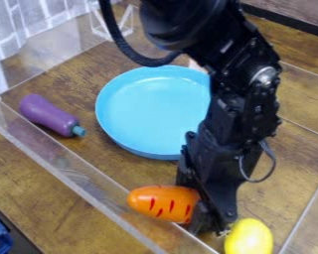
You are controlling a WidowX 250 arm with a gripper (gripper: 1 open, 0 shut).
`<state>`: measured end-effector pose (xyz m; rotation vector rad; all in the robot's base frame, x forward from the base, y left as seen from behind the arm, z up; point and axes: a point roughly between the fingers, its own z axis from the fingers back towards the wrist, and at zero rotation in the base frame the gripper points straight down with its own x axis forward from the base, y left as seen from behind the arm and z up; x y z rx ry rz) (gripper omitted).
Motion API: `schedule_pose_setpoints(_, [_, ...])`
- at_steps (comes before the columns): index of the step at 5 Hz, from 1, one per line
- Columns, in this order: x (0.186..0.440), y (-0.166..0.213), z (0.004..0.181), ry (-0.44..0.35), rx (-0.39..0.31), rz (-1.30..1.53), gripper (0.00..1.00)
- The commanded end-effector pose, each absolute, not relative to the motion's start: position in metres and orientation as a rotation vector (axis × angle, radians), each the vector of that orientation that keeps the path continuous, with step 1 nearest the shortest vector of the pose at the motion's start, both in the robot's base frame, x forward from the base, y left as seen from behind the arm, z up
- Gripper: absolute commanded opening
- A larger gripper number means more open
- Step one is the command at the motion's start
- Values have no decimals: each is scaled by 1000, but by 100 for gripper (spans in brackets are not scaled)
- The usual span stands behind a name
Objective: Move the carrot to the left side
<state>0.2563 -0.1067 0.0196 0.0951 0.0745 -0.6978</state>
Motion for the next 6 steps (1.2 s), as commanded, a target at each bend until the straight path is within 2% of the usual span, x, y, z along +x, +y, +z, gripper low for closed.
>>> schedule_pose_setpoints(1, [258, -106, 43, 12, 89, -676, 0])
schedule_pose_setpoints(3, [272, -79, 52, -1, 96, -735, 0])
schedule_pose_setpoints(4, [275, -78, 55, -11, 91, -691, 0])
schedule_pose_setpoints(6, [267, -76, 59, -34, 72, -701, 0])
